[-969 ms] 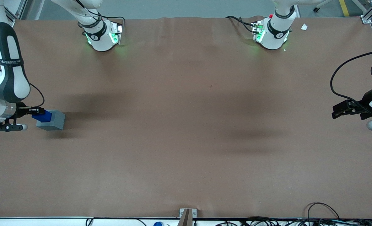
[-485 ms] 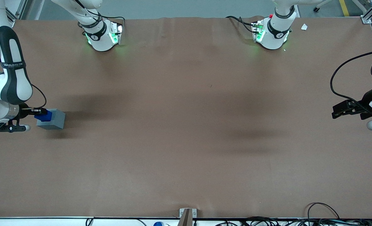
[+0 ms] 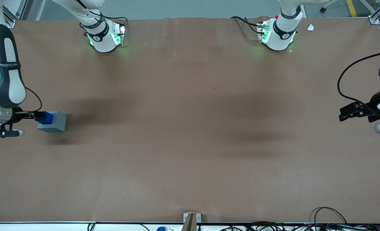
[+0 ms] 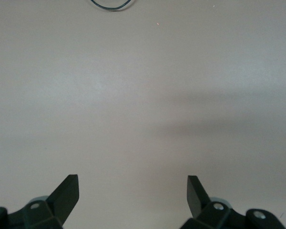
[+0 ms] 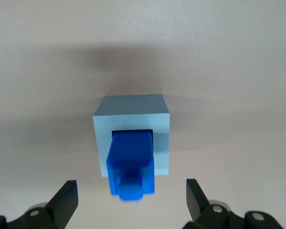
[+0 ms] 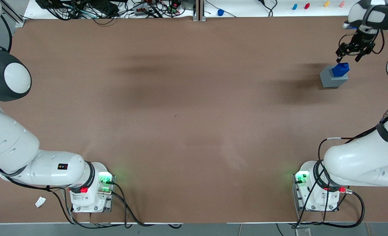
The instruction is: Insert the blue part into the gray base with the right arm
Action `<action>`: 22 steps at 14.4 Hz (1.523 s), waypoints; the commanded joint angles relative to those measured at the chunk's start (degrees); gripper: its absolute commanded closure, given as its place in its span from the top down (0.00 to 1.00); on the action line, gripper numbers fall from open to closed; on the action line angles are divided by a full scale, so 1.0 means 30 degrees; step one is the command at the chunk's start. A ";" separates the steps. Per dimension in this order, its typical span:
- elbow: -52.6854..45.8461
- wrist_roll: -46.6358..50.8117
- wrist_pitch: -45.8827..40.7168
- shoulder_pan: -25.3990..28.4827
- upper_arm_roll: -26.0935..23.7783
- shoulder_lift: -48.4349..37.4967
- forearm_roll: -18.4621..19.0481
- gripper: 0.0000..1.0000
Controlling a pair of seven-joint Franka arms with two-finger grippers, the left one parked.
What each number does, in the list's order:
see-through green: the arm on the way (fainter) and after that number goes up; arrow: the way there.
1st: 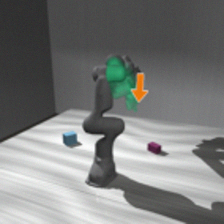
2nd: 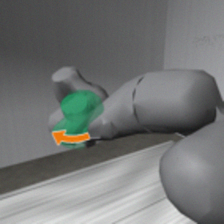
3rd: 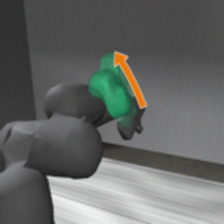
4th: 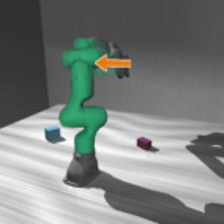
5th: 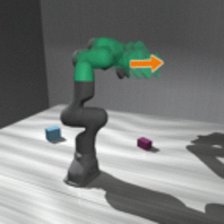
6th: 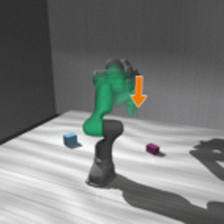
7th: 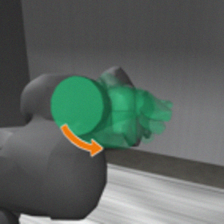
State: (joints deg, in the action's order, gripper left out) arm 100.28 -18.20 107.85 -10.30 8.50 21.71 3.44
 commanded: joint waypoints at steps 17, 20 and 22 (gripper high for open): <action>-0.5157 0.3399 -0.6653 0.3371 -0.0284 -0.5007 -0.1879 1.00; -0.4282 0.3459 -0.6421 0.3579 -0.0284 -0.6002 -0.1792 1.00; -0.4131 0.3837 -0.6477 0.3900 -0.0284 -0.6502 -0.1675 1.00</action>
State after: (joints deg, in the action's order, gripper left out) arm 84.25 -8.62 87.56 0.24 7.41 5.99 -1.76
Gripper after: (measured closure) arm 0.000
